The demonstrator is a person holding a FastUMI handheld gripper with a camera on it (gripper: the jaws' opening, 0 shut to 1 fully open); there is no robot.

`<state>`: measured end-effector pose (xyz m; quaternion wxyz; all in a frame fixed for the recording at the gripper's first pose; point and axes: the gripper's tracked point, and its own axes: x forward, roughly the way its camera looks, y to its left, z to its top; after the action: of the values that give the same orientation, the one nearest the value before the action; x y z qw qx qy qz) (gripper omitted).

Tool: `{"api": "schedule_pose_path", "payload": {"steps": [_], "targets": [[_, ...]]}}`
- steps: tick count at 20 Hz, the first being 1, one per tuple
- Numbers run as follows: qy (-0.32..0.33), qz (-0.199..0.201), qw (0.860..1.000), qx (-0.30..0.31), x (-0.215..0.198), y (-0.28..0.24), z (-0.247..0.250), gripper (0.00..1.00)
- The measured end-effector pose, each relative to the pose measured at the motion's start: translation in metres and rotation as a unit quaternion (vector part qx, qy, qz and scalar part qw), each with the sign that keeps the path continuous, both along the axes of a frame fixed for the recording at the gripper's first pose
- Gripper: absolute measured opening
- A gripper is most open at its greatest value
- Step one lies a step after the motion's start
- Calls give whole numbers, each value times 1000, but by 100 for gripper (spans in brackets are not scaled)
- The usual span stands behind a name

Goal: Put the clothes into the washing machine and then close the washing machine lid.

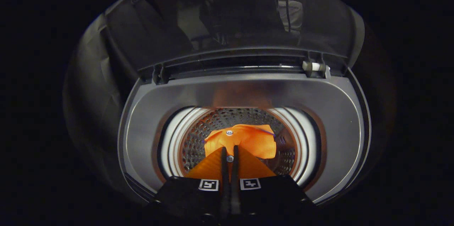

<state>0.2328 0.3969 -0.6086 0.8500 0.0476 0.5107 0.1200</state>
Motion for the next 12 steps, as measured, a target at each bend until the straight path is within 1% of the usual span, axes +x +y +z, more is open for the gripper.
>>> {"api": "schedule_pose_path", "payload": {"steps": [4, 5, 8, 12], "targets": [[7, -13, 1000, -8, 0, -3, -5, 9], [7, -13, 1000, -11, 0, -5, -3, 11], [-4, -6, 1000, -11, 2, -5, 3, 27], [-7, 6, 1000, -7, -3, -2, 9, 71]]}}
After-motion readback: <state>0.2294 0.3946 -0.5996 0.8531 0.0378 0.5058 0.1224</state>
